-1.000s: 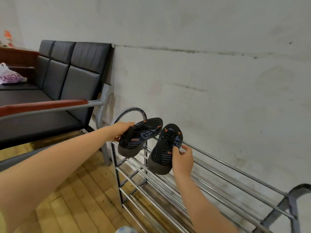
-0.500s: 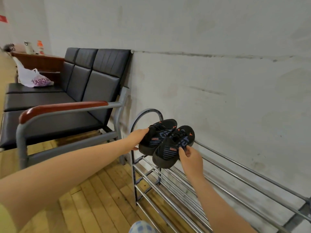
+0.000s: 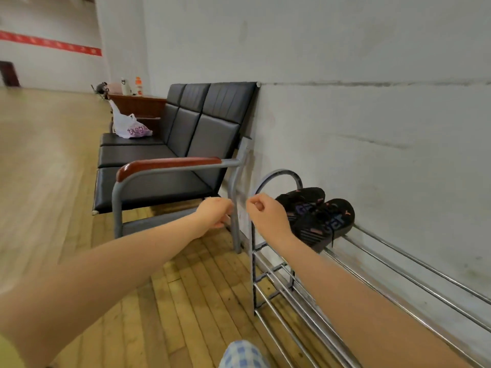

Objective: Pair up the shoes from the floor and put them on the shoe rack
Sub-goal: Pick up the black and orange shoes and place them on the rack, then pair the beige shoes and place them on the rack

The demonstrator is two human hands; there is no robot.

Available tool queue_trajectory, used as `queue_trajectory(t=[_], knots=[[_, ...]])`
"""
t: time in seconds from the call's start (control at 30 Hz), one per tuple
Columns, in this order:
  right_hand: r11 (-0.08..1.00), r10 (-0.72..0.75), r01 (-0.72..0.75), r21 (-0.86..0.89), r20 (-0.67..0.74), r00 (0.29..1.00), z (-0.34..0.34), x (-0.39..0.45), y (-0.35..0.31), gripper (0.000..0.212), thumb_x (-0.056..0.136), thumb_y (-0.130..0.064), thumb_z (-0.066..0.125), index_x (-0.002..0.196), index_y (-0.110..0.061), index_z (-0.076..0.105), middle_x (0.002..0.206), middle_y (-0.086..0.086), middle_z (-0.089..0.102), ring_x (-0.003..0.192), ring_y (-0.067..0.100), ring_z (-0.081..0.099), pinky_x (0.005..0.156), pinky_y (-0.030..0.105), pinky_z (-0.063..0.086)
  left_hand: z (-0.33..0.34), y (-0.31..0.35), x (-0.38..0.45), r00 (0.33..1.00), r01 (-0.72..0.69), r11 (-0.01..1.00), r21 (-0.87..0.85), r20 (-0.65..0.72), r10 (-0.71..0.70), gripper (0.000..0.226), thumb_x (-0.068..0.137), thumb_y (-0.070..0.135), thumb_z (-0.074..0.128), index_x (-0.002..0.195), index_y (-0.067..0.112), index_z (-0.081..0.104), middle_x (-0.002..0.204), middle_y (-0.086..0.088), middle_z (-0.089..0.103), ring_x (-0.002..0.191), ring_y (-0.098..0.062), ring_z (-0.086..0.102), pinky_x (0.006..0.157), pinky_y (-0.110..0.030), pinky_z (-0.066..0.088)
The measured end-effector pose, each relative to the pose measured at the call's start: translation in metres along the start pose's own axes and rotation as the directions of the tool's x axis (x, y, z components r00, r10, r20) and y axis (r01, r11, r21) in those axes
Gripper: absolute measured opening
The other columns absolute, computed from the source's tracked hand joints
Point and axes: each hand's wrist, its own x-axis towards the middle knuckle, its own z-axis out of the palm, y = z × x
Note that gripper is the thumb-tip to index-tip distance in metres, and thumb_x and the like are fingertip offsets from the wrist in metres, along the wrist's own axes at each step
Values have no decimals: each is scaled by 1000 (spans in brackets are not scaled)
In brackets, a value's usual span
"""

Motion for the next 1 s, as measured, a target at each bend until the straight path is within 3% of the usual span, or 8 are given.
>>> queue_trajectory(t=[0.23,0.37,0.53,0.6,0.7,0.83,0.93,1.0], knots=[[987,157,-135,-86,366,917,125,-8,20,20,89,-29,50,76,-19,61,76,-1,63,74,19,58,64,31,45,-96,-99,-10,948,186,982,-38,-256,-190,25,99,25,42,105,12,63,84,-1,60,65,-13,54,57,-23,44],[976,199,-108,-189,575,793,211,-35,48,25,90,-27,50,65,-23,55,80,3,65,75,21,58,57,26,37,-132,-195,-28,882,357,930,-85,-298,-366,25,99,23,40,103,11,62,77,0,58,60,-12,51,53,-22,41],[958,258,-50,-283,769,585,327,-104,100,31,91,-22,45,61,-17,46,72,10,58,72,24,57,62,29,37,-145,-333,-65,766,595,801,-74,-249,-592,25,98,22,42,111,9,59,79,-1,56,62,-12,50,56,-23,41],[949,273,4,-314,831,485,357,-134,120,25,90,-23,45,66,-16,51,72,7,55,72,23,57,62,29,35,-149,-378,-78,724,658,751,-49,-233,-649,29,98,21,43,119,5,57,86,-4,57,62,-13,50,53,-21,40],[923,294,140,-357,893,340,387,-175,140,24,92,-28,45,78,-16,60,77,8,60,70,20,54,61,28,37,-156,-428,-99,724,682,729,56,-196,-662,30,100,15,41,122,3,58,99,-9,61,67,-14,54,56,-21,43],[883,254,365,-295,954,157,401,-230,159,29,91,-37,46,108,-19,63,108,2,65,93,18,59,76,30,50,-164,-483,-130,689,724,678,126,-167,-705,25,98,16,45,114,7,62,89,-2,61,65,-12,55,59,-21,47],[775,236,572,-267,963,129,397,-256,171,55,88,-46,47,136,-21,43,132,6,46,117,24,48,88,36,48,-165,-514,-153,671,741,651,166,-147,-726,24,95,23,48,109,11,64,95,-2,63,73,-14,56,63,-22,48],[724,189,641,-255,967,171,399,-265,175,62,86,-50,48,139,-20,37,134,7,42,118,24,44,87,37,49,-163,-530,-166,660,751,637,174,-168,-732,26,94,26,50,110,11,64,98,-2,63,80,-15,57,65,-23,49]])
